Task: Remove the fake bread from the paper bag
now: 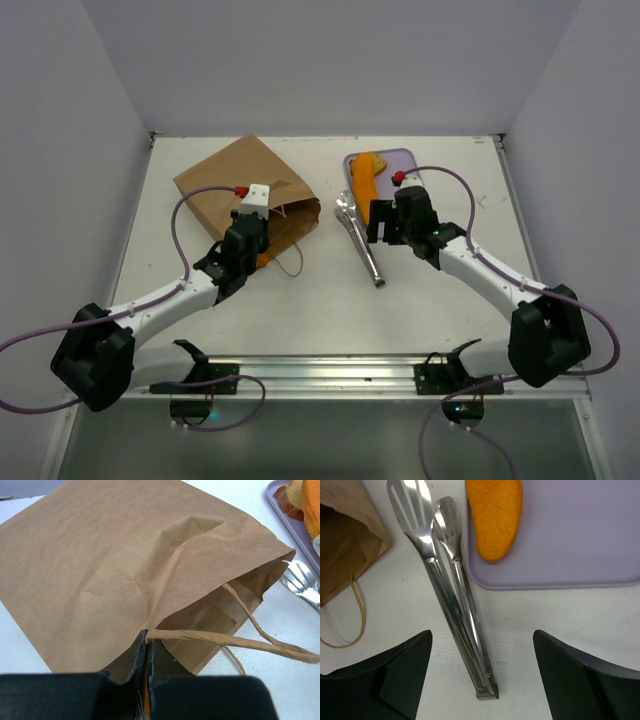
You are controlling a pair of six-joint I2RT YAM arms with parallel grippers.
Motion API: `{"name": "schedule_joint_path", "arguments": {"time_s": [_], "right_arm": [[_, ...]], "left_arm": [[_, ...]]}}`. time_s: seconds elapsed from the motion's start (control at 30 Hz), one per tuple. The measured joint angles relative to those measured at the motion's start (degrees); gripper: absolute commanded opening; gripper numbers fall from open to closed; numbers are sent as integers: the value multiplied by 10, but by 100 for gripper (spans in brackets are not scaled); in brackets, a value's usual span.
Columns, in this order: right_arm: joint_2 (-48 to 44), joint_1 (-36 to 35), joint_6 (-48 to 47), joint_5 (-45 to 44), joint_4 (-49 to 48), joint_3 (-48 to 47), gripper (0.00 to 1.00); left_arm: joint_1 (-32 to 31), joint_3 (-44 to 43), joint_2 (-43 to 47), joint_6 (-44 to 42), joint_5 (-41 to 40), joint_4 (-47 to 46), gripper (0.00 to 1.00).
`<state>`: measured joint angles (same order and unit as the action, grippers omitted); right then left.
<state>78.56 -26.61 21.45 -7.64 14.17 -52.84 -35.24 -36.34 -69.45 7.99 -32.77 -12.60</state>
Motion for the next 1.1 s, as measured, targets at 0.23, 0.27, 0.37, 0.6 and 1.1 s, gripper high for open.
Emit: {"name": "schedule_joint_path", "arguments": {"time_s": [0.23, 0.27, 0.37, 0.6, 1.1], "right_arm": [[-62, -5, 5, 15, 3, 38, 88], [-73, -5, 6, 19, 3, 43, 88], [-93, -5, 8, 29, 0, 51, 86], [-68, -7, 17, 47, -30, 82, 85], [-15, -42, 15, -1, -48, 83, 99]], "left_arm": [[0, 0, 5, 0, 0, 0, 0], [0, 0, 5, 0, 0, 0, 0], [0, 0, 5, 0, 1, 0, 0], [0, 0, 5, 0, 2, 0, 0], [0, 0, 5, 0, 2, 0, 0]]}}
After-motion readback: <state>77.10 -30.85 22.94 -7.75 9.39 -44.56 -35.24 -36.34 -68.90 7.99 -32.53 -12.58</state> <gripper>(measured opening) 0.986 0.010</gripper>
